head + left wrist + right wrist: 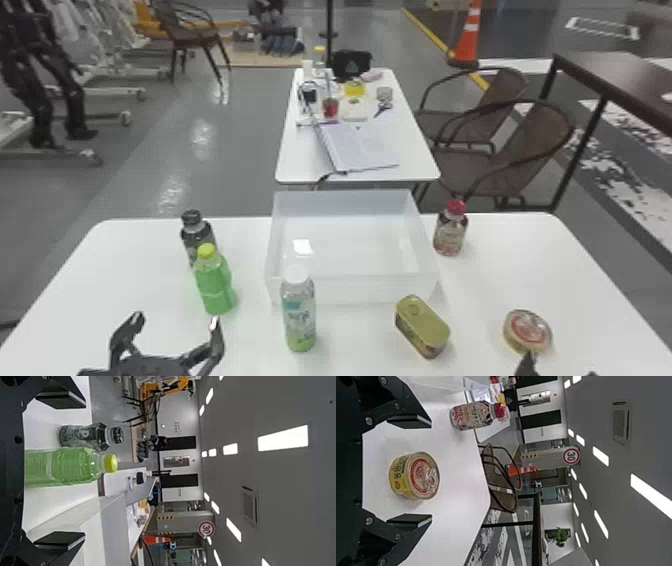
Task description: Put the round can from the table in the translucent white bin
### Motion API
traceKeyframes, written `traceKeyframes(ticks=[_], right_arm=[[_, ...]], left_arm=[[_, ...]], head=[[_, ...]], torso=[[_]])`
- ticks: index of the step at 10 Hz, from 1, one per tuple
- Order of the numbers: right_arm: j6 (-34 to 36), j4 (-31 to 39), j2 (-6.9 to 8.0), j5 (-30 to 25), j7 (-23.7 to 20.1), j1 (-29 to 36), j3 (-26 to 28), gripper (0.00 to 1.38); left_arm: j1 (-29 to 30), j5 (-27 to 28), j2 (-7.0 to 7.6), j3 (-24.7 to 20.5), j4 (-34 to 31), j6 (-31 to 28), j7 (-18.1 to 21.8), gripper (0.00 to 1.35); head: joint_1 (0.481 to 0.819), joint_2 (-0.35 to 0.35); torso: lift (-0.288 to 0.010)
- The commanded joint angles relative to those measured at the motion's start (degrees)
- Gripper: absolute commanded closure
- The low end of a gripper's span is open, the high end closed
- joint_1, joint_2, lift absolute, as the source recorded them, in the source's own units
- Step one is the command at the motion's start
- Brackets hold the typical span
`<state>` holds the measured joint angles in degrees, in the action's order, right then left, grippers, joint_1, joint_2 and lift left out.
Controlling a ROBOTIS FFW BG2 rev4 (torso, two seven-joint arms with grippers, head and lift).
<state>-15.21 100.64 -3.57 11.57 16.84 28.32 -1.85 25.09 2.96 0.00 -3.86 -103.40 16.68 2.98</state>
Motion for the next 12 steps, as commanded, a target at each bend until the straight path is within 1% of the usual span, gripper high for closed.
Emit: traceKeyframes(ticks=[1,5,7,8,9,11,12], right_arm=[[0.1,-2.3,-1.44,1.8,0.0,-1.1,0.0,0.43],[1.1,-6.8,-3.29,4.0,-0.1,-4.0,-0.1,0.43],[2.2,-8.3,-3.9,4.3,-1.8,-5.9,-0.1,0.43],[3.9,-9.1,-4.17,5.0,-3.2,-7.0,-0.1,0.43],[3.6,-11.0,-4.43,4.5,-5.0,-8.7,-0.1,0.43],[1.9,-15.5,-4.61,4.3,-7.1,-12.0,0.0,0.43],[1.8,-17.1,-5.13,4.3,-7.4,-13.4,0.0,0.43]], left_arm=[[0.0,-0.2,-0.15,0.0,0.1,0.0,0.0,0.14],[0.0,-0.5,-0.15,-0.3,0.4,0.5,0.0,0.14],[0.0,-0.7,-0.15,-0.3,0.4,0.5,0.0,0.14],[0.0,-0.8,-0.15,-0.4,0.4,0.6,0.0,0.14],[0.0,-0.9,-0.15,-0.4,0.5,0.6,0.0,0.14],[0.0,-0.9,-0.15,-0.4,0.5,0.6,0.0,0.14],[0.1,-0.9,-0.15,-0.4,0.5,0.7,0.0,0.14]], head=[[0.549,0.0],[0.549,0.0],[0.549,0.0],[0.549,0.0],[0.549,0.0],[0.549,0.0],[0.549,0.0]], torso=[[-0.1],[-0.1],[-0.1],[-0.1],[-0.1],[-0.1],[-0.1]])
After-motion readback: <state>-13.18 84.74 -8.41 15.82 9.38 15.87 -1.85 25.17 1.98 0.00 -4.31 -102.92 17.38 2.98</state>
